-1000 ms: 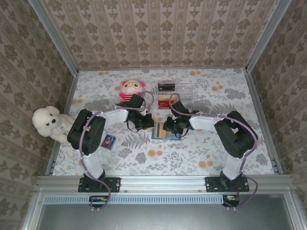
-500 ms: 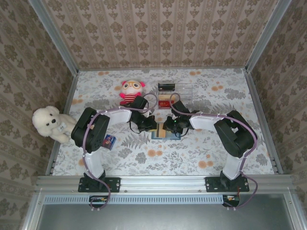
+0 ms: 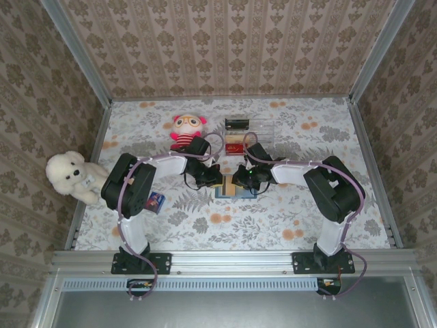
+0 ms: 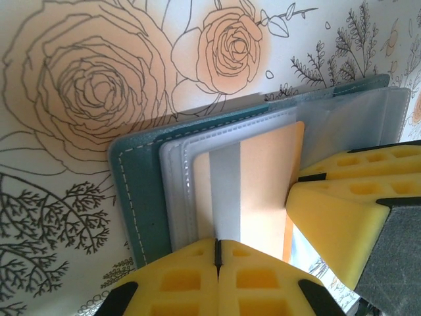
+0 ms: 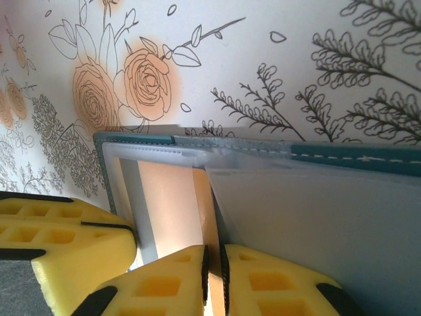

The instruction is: Take the credit cards out of the card holder

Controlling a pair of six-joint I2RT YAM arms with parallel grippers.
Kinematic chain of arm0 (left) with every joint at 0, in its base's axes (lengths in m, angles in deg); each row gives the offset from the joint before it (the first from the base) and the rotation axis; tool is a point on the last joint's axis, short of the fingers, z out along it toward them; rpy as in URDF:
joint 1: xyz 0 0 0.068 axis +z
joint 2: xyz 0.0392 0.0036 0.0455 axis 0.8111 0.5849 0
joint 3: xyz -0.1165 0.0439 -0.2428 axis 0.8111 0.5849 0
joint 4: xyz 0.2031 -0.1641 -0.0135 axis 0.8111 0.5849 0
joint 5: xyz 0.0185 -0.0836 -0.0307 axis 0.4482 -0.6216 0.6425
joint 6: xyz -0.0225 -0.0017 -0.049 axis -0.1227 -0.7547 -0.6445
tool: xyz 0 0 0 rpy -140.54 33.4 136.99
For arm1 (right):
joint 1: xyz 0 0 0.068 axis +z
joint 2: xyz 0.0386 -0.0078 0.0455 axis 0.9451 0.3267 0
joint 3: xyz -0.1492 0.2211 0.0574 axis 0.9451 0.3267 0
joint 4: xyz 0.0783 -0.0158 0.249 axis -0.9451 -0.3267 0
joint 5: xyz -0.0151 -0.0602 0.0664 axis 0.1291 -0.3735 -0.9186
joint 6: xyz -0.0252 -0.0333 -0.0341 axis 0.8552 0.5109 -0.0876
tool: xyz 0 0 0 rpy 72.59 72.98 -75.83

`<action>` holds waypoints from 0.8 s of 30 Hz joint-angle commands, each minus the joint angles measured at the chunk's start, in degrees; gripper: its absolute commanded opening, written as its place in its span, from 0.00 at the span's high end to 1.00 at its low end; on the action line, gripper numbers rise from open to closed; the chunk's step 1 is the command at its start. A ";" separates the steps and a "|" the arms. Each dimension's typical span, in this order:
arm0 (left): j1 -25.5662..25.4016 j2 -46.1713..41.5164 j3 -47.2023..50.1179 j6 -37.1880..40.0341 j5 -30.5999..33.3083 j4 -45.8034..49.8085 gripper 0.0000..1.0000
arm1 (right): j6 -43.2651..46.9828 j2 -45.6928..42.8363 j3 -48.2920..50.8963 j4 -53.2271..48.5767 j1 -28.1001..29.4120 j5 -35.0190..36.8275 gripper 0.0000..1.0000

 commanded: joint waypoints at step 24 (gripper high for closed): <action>1.12 -1.49 -0.08 2.24 1.82 3.43 0.93 | 2.19 -5.40 4.50 -0.52 -2.26 -0.21 0.98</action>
